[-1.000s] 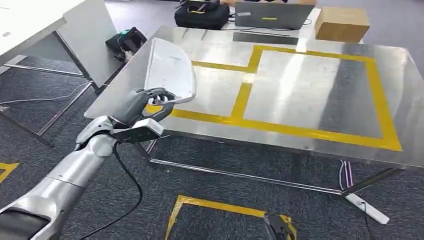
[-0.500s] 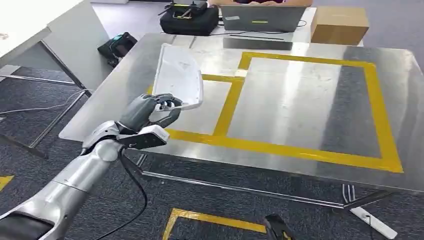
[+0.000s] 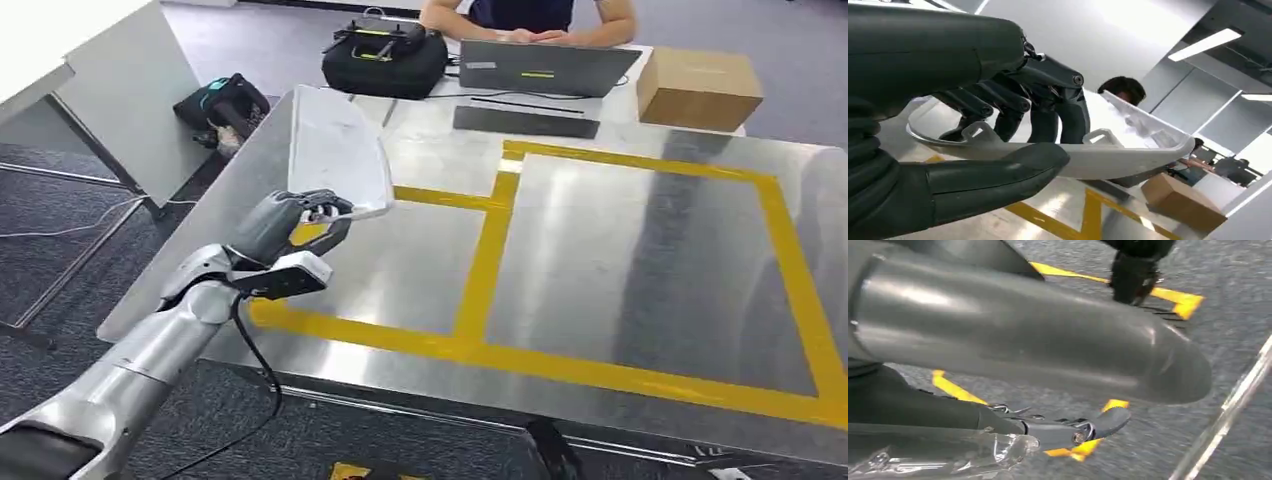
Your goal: Take the parts from the cabinet and place them on the table.
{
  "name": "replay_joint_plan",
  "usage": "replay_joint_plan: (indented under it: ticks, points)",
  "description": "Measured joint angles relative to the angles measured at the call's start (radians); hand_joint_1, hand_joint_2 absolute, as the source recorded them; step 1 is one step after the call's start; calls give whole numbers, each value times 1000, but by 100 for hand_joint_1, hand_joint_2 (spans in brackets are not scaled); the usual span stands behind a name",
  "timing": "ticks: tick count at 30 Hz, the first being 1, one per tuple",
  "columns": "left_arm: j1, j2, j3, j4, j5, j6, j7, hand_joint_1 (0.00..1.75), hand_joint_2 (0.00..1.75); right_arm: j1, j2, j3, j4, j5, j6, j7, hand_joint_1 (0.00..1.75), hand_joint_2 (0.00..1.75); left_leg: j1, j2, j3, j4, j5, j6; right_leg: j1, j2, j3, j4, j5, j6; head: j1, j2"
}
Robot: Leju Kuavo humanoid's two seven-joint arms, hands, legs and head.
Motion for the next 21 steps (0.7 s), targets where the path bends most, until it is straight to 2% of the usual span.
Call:
replay_joint_plan:
  ticks: [1,2,3,4,5,6,7,8,10,11,12,13,15,16,17,18,20,21]
  points:
    - [5,0,0,1,0,-1,0,157,175,2,0,0,0,0,0,1,0,0,-4,0,8,1,-8,5,4,0,-53,56,2,-3,0,0]
    - [9,0,-1,2,0,-2,0,157,175,8,0,0,0,1,0,4,0,0,-9,-2,17,2,-15,8,8,0,-84,58,38,-10,0,0]
    - [10,0,-1,3,0,-2,0,157,175,9,0,-1,0,2,0,5,0,0,-14,-6,27,3,-22,10,12,0,-89,13,98,-19,0,0]
    - [9,1,-1,3,0,-2,0,157,175,8,0,-1,0,3,1,6,0,0,-20,-8,37,4,-29,12,17,0,-86,-69,172,-32,0,0]
    - [8,1,-1,3,-3,-2,0,157,175,6,0,-1,0,4,2,6,0,0,-23,-9,46,5,-34,13,23,1,-68,-152,238,-47,0,0]
    - [5,1,-1,4,-7,-2,-1,157,175,5,0,-1,0,6,3,7,0,0,-24,-9,50,4,-37,14,32,7,-61,-198,282,-61,-1,0]
    - [4,1,-1,6,-15,-3,-2,0,175,3,-1,-2,0,8,4,8,0,0,-31,-14,50,11,-40,11,29,6,-61,-209,285,-57,-7,0]
    - [5,2,-2,6,-22,-2,-3,0,175,3,0,-1,0,10,6,9,0,0,-28,-14,50,10,-40,8,31,3,-62,-209,288,-49,-6,0]
    - [5,3,-4,9,-36,0,-5,0,175,3,0,-2,0,12,6,9,0,0,-26,-15,50,9,-39,1,33,4,-60,-210,290,-52,-8,0]
    - [4,5,-4,9,-38,2,-7,0,0,2,2,-2,0,13,8,9,0,0,-29,-13,45,14,-43,-2,21,1,-45,-218,299,-55,-5,0]
    - [2,7,-5,9,-39,2,-9,0,0,1,2,-2,0,13,7,8,0,0,-29,-7,38,31,-62,-13,19,2,-43,-219,302,-58,-10,0]
    - [0,9,-6,9,-39,2,-14,0,0,1,2,-2,0,13,8,8,0,0,-24,-2,13,90,-100,-22,16,2,-43,-219,302,-59,-20,0]
    - [2,13,-8,9,-45,5,-27,0,0,3,2,-2,0,15,10,8,0,0,-12,3,-71,263,-172,-37,13,1,-42,-219,300,-59,-18,0]
    - [4,14,-10,10,-46,6,-31,0,0,4,2,-2,0,16,11,8,0,0,-6,5,-104,326,-188,-43,11,1,-42,-219,297,-58,-19,0]
    - [7,17,-12,10,-46,6,-34,0,0,4,2,-2,0,17,11,8,0,0,0,6,-112,335,-179,-47,8,1,-39,-219,294,-55,-19,0]
    - [7,19,-14,11,-48,7,-36,0,0,4,2,-2,0,17,11,8,0,0,4,6,-100,304,-151,-50,5,1,-36,-219,290,-52,-19,0]
    - [6,21,-16,11,-48,8,-38,0,0,4,2,-2,-1,18,11,9,0,0,11,9,-14,135,-57,-59,-4,2,-19,-218,275,-39,-19,0]
    - [5,24,-16,11,-48,9,-41,0,0,4,2,-2,0,18,11,9,0,0,15,17,27,56,-29,-63,-4,2,-12,-218,266,-30,-20,0]
